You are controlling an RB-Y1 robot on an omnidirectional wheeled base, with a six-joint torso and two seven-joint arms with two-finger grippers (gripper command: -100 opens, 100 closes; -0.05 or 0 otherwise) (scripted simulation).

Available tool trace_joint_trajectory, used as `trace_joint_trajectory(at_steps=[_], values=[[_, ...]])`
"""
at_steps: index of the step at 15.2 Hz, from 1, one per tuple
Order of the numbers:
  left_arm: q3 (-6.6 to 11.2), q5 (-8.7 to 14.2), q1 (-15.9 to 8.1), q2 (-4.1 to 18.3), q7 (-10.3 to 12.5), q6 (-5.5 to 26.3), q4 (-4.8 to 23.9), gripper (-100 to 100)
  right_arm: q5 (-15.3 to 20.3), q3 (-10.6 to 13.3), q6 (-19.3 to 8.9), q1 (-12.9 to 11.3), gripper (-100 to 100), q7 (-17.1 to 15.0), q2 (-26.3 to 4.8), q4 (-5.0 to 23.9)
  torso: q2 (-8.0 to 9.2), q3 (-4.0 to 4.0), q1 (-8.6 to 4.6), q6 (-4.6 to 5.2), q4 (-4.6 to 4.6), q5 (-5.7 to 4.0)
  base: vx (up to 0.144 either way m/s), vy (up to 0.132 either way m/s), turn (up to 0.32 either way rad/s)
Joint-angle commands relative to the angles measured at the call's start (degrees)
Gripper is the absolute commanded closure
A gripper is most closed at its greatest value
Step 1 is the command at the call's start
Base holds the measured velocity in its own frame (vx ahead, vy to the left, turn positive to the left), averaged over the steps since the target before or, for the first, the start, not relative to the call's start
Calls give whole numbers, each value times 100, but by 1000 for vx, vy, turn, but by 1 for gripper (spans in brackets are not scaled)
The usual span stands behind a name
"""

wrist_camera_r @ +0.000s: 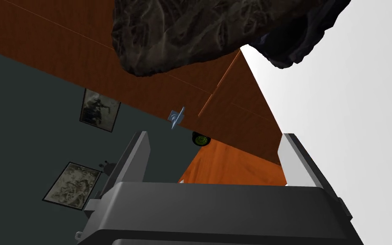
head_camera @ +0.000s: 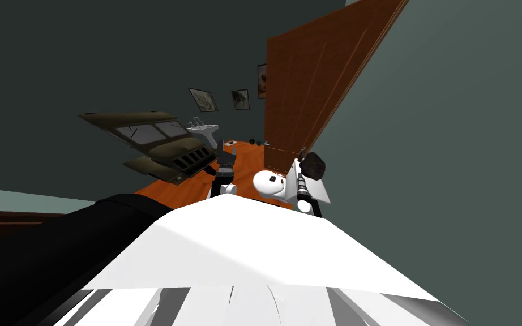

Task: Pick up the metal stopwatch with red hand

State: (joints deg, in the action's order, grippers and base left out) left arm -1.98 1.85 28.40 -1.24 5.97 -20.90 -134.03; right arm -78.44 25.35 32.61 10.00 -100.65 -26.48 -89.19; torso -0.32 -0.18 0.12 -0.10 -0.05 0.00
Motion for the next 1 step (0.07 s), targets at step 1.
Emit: trace_joint_trajectory(at_steps=[1], values=[[0,0,0,0,0,0,0,0,0,0,0,0,100,0,0,0,0,0,0,0,0,0,17,8,-1]])
